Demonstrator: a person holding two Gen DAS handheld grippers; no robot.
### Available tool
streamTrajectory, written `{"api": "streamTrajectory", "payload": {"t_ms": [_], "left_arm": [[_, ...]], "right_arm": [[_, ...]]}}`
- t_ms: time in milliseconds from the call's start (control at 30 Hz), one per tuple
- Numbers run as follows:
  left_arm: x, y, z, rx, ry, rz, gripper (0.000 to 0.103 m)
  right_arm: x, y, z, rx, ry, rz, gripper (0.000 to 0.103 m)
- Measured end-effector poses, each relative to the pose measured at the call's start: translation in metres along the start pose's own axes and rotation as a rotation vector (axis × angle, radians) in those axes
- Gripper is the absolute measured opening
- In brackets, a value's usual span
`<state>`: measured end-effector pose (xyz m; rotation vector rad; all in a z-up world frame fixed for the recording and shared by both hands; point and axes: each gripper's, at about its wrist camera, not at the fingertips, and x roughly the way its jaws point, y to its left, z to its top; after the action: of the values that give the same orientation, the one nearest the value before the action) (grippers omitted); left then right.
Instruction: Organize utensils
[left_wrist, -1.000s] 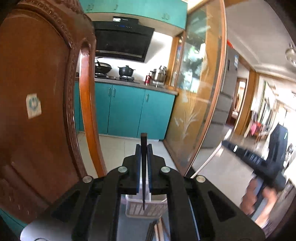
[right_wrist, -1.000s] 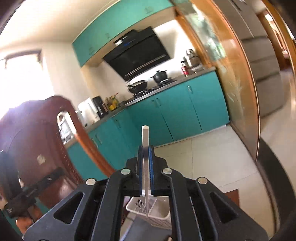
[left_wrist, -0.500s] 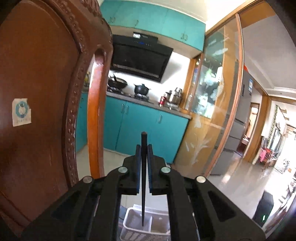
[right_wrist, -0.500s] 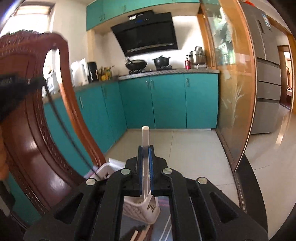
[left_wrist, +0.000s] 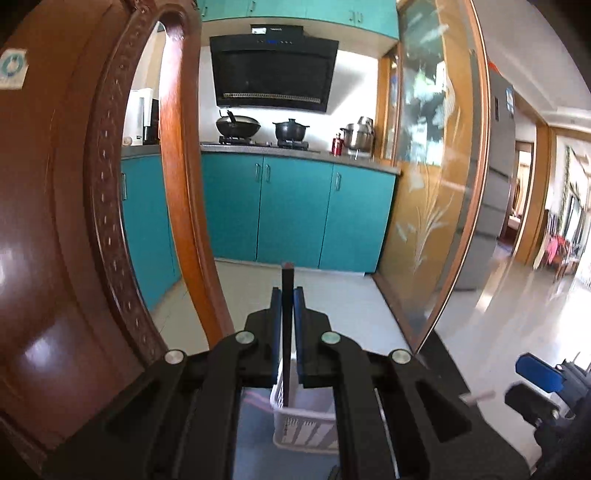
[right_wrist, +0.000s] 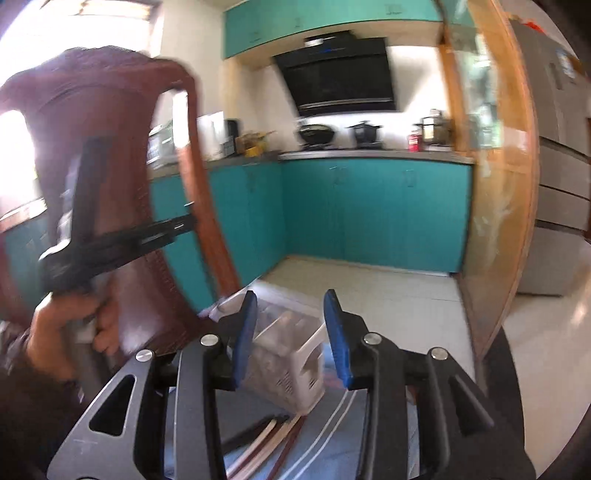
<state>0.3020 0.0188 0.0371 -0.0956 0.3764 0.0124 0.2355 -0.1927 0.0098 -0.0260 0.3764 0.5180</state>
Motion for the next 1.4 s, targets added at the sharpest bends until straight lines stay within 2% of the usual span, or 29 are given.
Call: {"api": "streamTrajectory", "payload": {"t_ms": [67, 167, 233, 433, 533, 700, 833, 900, 1000, 1100, 1200, 1333, 1400], "left_arm": [[-0.003, 0.002, -0.009, 0.001, 0.007, -0.014, 0.007], [-0.015, 0.001, -0.023, 0.016, -0.017, -0.028, 0.007], [-0.025, -0.005, -0.028, 0.043, -0.047, -0.022, 0.007], [-0.043, -0.027, -0.046, 0.147, -0.086, 0.067, 0.013], [-0.045, -0.029, -0.053, 0.158, -0.063, 0.068, 0.015], [-0.042, -0.02, -0.064, 0.164, -0.021, 0.065, 0.016], [-0.036, -0.011, -0.07, 0.156, 0.015, 0.063, 0.019], [-0.032, -0.008, -0.074, 0.148, 0.035, 0.056, 0.024], [-0.024, -0.003, -0.081, 0.138, 0.091, 0.033, 0.025], [-0.017, -0.002, -0.089, 0.146, 0.136, 0.026, 0.028], [-0.004, -0.004, -0.104, 0.157, 0.236, -0.014, 0.03], [0.029, -0.013, -0.139, 0.165, 0.493, -0.118, 0.03], [0.042, -0.018, -0.156, 0.169, 0.59, -0.156, 0.03]], "right_arm": [[0.002, 0.003, -0.017, -0.05, 0.07, 0.068, 0.037], [0.015, 0.012, -0.047, -0.127, 0.183, 0.091, 0.037], [0.029, 0.016, -0.061, -0.134, 0.245, 0.064, 0.037], [0.103, 0.014, -0.122, -0.03, 0.585, -0.08, 0.035], [0.121, 0.021, -0.139, -0.047, 0.649, -0.118, 0.035], [0.135, 0.024, -0.151, -0.026, 0.702, -0.127, 0.032], [0.14, 0.029, -0.154, -0.033, 0.698, -0.123, 0.013], [0.14, 0.029, -0.155, -0.026, 0.703, -0.119, 0.011], [0.138, 0.029, -0.152, -0.029, 0.715, -0.122, 0.009], [0.127, 0.009, -0.139, 0.028, 0.721, -0.125, 0.006], [0.12, -0.013, -0.133, 0.103, 0.721, -0.157, 0.006], [0.113, -0.035, -0.13, 0.205, 0.712, -0.136, 0.007], [0.111, -0.035, -0.128, 0.203, 0.703, -0.141, 0.007]]}}
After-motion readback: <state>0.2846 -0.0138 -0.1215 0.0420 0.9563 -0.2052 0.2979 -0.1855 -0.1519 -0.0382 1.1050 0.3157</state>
